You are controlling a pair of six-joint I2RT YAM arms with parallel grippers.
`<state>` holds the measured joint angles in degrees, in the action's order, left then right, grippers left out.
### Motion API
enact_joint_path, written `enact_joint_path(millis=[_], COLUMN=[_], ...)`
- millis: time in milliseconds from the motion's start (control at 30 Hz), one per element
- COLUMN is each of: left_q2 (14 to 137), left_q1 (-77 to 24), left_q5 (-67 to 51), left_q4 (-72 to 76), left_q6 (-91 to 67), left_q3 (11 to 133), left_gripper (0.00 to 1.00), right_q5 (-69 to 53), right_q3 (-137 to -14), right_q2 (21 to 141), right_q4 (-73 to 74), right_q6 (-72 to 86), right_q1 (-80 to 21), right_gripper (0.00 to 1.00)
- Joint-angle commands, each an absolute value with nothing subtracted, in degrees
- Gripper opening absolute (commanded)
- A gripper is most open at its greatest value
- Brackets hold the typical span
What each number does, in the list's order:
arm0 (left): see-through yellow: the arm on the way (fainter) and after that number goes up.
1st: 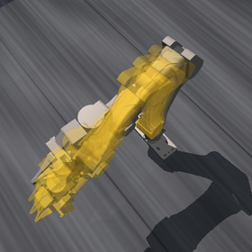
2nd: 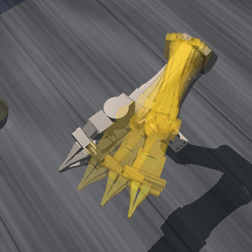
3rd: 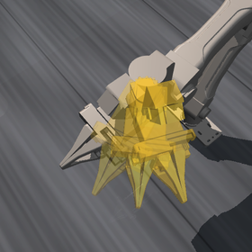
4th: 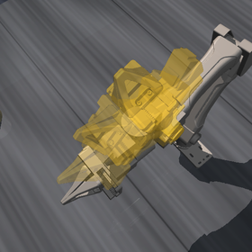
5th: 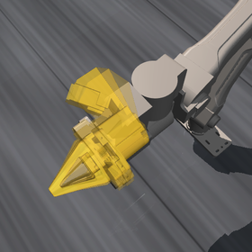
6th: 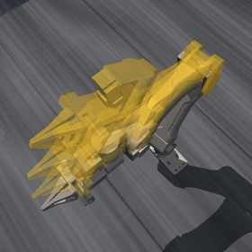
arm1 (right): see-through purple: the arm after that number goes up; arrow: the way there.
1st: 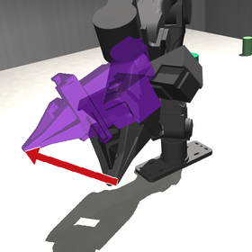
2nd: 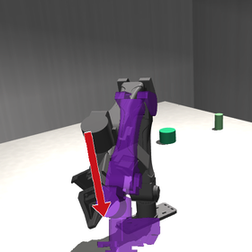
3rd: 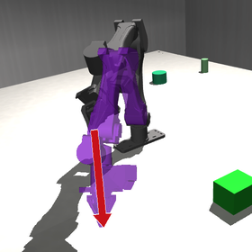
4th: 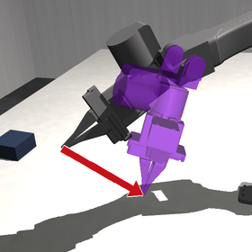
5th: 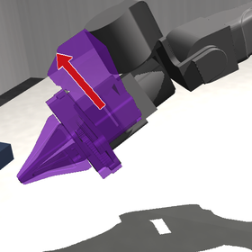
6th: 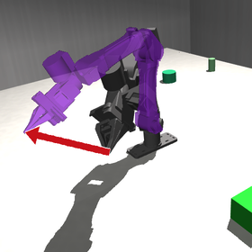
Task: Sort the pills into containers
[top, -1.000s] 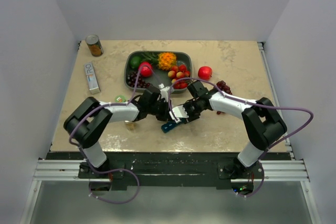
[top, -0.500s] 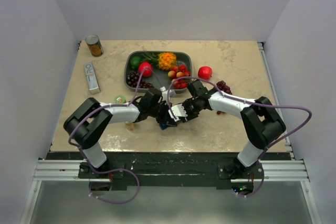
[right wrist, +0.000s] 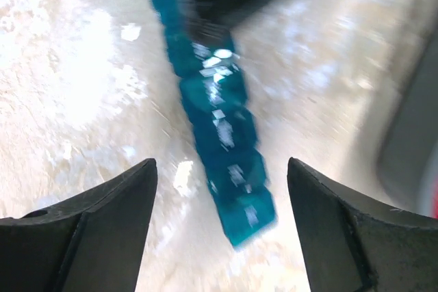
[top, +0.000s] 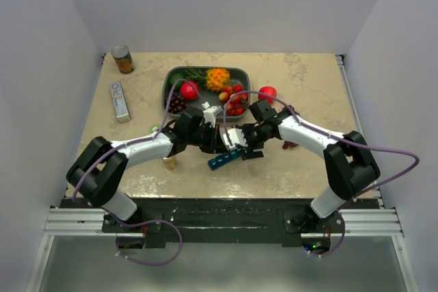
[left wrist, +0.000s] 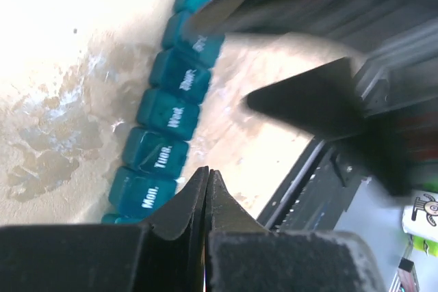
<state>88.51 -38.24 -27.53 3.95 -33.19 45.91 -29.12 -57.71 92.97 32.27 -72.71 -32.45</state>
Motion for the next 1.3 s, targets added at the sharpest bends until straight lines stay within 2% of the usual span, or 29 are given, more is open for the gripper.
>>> enact_joint_path(millis=[0, 33, 133, 167, 267, 500, 833, 1267], left_q2=[92.98, 94.73, 97.37, 97.99, 100.28, 103.44, 104.94, 103.98], left_q1=[-37.97, -38.14, -38.06, -38.06, -38.06, -38.14, -38.06, -37.97], left_q5=[-29.26, -29.70, -30.23, -30.06, -29.62, -28.39, -27.51, -27.60], left_q4=[8.43, 8.87, 9.75, 9.76, 9.49, 8.88, 8.70, 8.26], left_q6=[-32.26, -32.26, -32.08, -31.91, -31.47, -31.03, -31.11, -31.03], left_q3=[49.04, 49.48, 50.62, 50.89, 51.42, 50.10, 49.57, 50.18], left_gripper=[0.02, 0.00, 0.00, 0.00, 0.00, 0.00, 0.00, 0.00], right_q5=[-35.85, -36.29, -36.04, -35.86, -34.72, -33.49, -24.79, -31.90], right_q3=[-61.61, -61.70, -62.57, -63.10, -64.33, -64.60, -63.81, -67.67], right_q2=[87.64, 87.54, 89.03, 89.73, 91.76, 93.24, 104.24, 95.10], right_q4=[34.90, 34.81, 34.37, 34.89, 35.86, 36.38, 34.81, 38.23], right_q6=[-67.78, -65.33, -61.19, -61.00, -59.33, -59.50, -58.80, -57.39], right_q1=[-27.17, -26.38, -24.17, -23.39, -22.77, -22.50, -22.59, -22.41], right_gripper=[0.76, 0.73, 0.41, 0.22, 0.00, 0.00, 0.00, 0.00])
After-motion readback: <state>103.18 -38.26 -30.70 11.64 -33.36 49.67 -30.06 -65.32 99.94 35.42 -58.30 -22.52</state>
